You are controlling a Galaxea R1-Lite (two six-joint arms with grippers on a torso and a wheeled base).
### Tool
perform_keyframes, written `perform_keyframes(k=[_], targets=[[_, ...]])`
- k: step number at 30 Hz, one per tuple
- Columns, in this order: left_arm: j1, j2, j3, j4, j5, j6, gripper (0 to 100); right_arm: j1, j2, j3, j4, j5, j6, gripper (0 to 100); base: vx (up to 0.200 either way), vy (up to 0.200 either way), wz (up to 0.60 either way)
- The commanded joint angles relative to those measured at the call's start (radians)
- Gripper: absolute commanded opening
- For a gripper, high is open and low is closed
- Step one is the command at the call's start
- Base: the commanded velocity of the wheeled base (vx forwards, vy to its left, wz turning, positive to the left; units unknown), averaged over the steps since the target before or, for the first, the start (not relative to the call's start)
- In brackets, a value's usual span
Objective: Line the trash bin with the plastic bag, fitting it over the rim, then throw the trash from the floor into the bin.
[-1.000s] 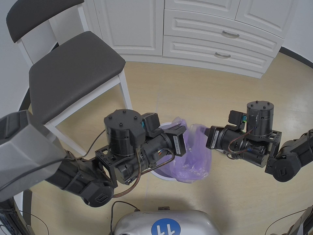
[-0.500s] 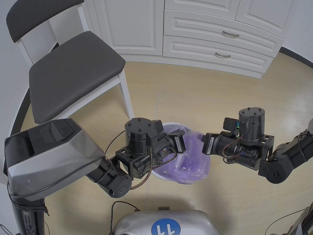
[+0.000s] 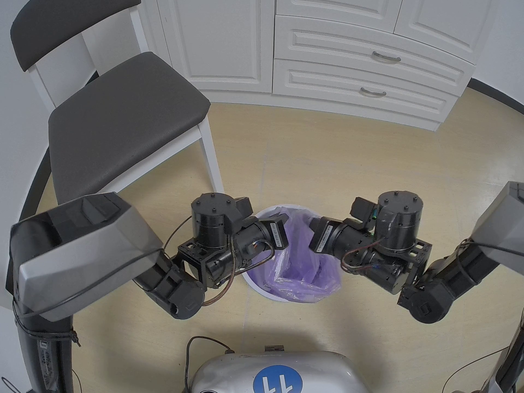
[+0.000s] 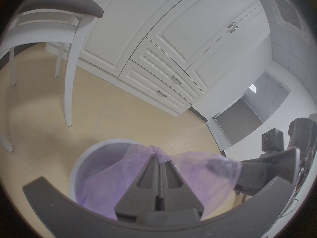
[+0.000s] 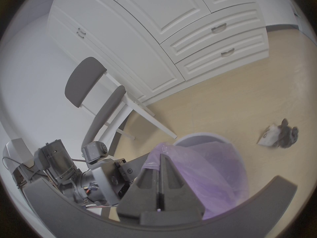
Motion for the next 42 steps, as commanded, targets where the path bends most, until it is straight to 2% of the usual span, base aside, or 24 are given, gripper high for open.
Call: perform_keyframes(k=[1, 5, 10, 15, 19, 25, 28, 29, 32, 34, 35, 39, 40, 41, 42], targets=[[0.027, -0.093, 0.066, 0.002, -0.037, 0.007, 0, 0.038, 0.101, -0.033, -0.038, -0.006, 0.042, 0, 0.0, 0.0, 0.0], [0.027, -0.156, 0.119, 0.002, -0.057, 0.016, 0, 0.034, 0.163, -0.065, -0.041, -0.008, 0.068, 0, 0.0, 0.0, 0.0], [0.026, -0.165, 0.152, 0.0, -0.058, 0.085, 0, 0.021, 0.231, -0.094, -0.077, -0.008, 0.082, 0, 0.0, 0.0, 0.0], [0.023, -0.156, 0.163, 0.0, -0.058, 0.105, 0, -0.023, 0.297, -0.131, -0.112, -0.009, 0.082, 0, 0.0, 0.0, 0.0], [0.027, -0.13, 0.155, -0.001, -0.063, 0.105, 0, -0.048, 0.292, -0.137, -0.112, -0.011, 0.08, 0, 0.0, 0.0, 0.0], [0.049, -0.076, 0.148, -0.01, -0.127, 0.102, 0, -0.094, 0.211, -0.107, -0.11, -0.011, 0.036, 0, 0.0, 0.0, 0.0], [0.058, -0.039, 0.131, -0.024, -0.129, 0.102, 0, -0.137, 0.159, -0.07, -0.109, -0.009, -0.062, 0, 0.0, 0.0, 0.0], [0.058, -0.039, 0.131, -0.024, -0.129, 0.102, 0, -0.137, 0.159, -0.07, -0.109, -0.009, -0.062, 0, 0.0, 0.0, 0.0], [0.084, 0.005, 0.109, -0.05, -0.13, 0.104, 0, -0.207, 0.113, 0.001, -0.11, -0.009, -0.237, 0, 0.0, 0.0, 0.0], [0.095, 0.01, 0.105, -0.049, -0.132, 0.104, 0, -0.224, 0.101, 0.025, -0.109, -0.009, -0.289, 0, 0.0, 0.0, 0.0], [0.11, 0.007, 0.103, -0.044, -0.149, 0.105, 0, -0.249, 0.085, 0.064, -0.11, -0.011, -0.368, 0, 0.0, 0.0, 0.0], [0.158, -0.019, 0.112, -0.033, -0.179, 0.122, 0, -0.298, 0.047, 0.154, -0.114, -0.014, -0.536, 0, 0.0, 0.0, 0.0], [0.158, -0.019, 0.112, -0.033, -0.179, 0.122, 0, -0.298, 0.047, 0.154, -0.114, -0.014, -0.536, 0, 0.0, 0.0, 0.0], [0.188, -0.027, 0.114, -0.016, -0.181, 0.182, 0, -0.327, 0.019, 0.206, -0.114, -0.014, -0.624, 0, 0.0, 0.0, 0.0], [0.188, -0.027, 0.114, -0.016, -0.181, 0.182, 0, -0.327, 0.019, 0.206, -0.114, -0.014, -0.624, 0, 0.0, 0.0, 0.0]])
